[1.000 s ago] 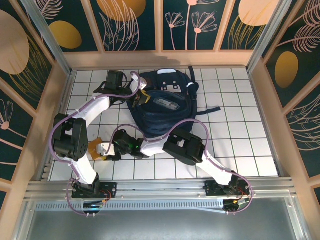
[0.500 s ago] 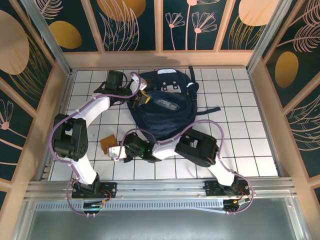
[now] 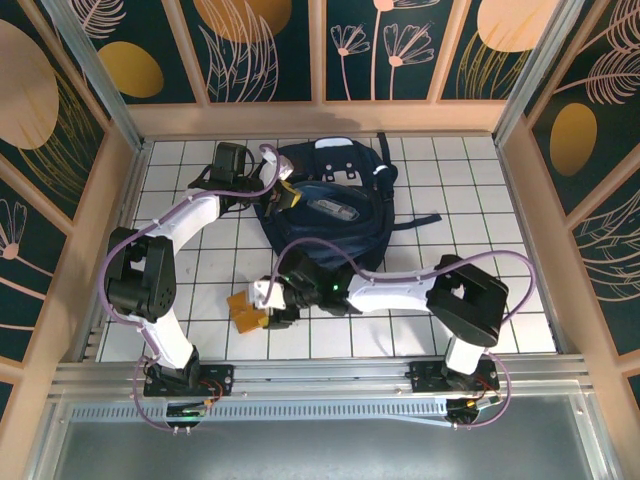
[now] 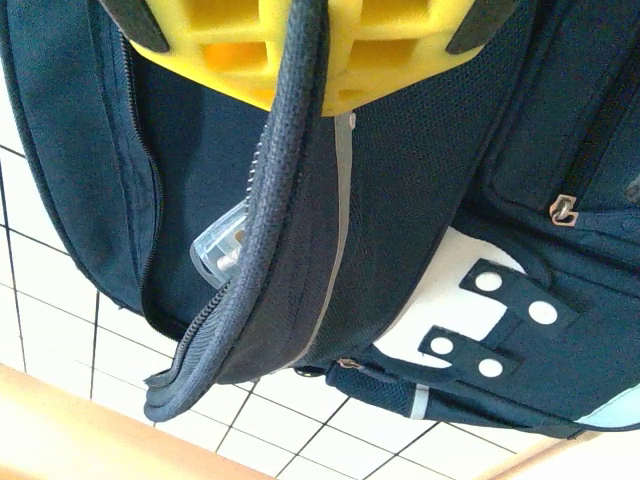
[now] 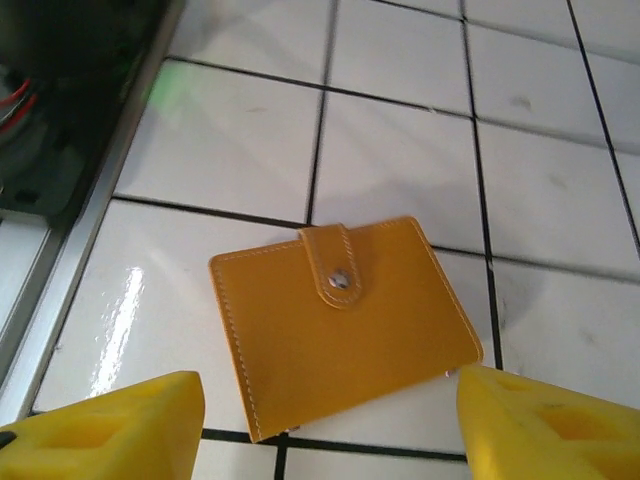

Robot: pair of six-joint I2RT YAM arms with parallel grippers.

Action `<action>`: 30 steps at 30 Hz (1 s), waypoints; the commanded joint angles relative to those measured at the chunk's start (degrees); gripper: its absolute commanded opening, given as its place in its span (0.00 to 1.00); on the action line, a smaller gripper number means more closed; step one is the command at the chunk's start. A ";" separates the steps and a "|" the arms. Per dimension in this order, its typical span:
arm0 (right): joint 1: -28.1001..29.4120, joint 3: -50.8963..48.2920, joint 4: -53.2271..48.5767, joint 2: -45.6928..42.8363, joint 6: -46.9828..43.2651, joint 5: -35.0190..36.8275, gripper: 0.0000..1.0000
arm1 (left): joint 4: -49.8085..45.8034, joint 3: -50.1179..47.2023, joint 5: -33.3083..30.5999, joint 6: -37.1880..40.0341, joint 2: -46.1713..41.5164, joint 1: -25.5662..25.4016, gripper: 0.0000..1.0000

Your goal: Pack the student bag

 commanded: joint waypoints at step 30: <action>-3.28 45.68 -46.36 33.62 42.88 -4.85 0.34 | 7.38 -2.89 -5.16 -5.16 -3.78 0.98 0.00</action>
